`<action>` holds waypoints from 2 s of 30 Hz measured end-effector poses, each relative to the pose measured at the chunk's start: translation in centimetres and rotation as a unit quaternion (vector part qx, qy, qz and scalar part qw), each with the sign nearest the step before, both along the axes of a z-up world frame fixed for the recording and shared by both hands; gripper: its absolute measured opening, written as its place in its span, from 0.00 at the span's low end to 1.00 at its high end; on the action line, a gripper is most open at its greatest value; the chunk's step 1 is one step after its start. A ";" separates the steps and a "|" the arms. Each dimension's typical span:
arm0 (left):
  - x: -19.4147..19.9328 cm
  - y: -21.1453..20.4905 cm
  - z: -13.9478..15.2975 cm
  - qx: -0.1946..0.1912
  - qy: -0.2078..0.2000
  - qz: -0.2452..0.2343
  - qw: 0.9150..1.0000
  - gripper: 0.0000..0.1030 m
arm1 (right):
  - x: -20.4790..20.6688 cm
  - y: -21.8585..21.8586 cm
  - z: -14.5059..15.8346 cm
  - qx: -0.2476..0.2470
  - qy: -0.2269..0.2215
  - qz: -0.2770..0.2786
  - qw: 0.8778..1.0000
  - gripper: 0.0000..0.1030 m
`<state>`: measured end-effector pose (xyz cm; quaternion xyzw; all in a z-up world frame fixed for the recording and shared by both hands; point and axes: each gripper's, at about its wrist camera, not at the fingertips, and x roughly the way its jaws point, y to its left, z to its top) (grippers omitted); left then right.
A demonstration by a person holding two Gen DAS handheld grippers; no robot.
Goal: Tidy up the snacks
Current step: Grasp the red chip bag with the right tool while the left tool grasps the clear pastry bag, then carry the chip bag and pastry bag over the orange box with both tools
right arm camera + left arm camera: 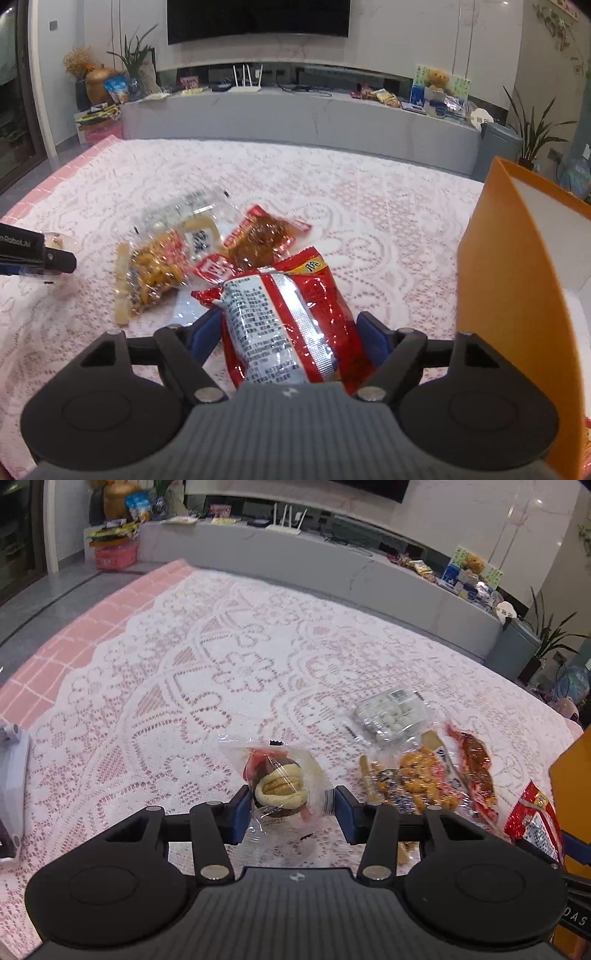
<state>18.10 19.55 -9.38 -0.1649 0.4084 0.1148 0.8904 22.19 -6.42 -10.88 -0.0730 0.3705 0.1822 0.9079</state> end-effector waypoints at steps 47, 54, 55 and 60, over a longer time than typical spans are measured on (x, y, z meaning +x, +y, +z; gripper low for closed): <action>4.9 -33.1 8.4 0.100 -0.071 -0.405 0.906 0.51 | 0.4 -28.2 12.1 0.092 0.064 -0.157 0.981 0.73; 5.9 -35.7 5.1 0.156 -0.050 -0.450 0.878 0.51 | 3.6 -29.4 9.5 0.112 0.123 -0.165 0.972 0.73; 5.8 -36.0 4.7 0.165 -0.051 -0.457 0.873 0.51 | 3.9 -29.2 9.5 0.110 0.125 -0.164 0.972 0.73; 5.8 -37.0 3.1 0.201 -0.045 -0.482 0.852 0.51 | 5.3 -28.3 9.2 0.096 0.133 -0.150 0.975 0.73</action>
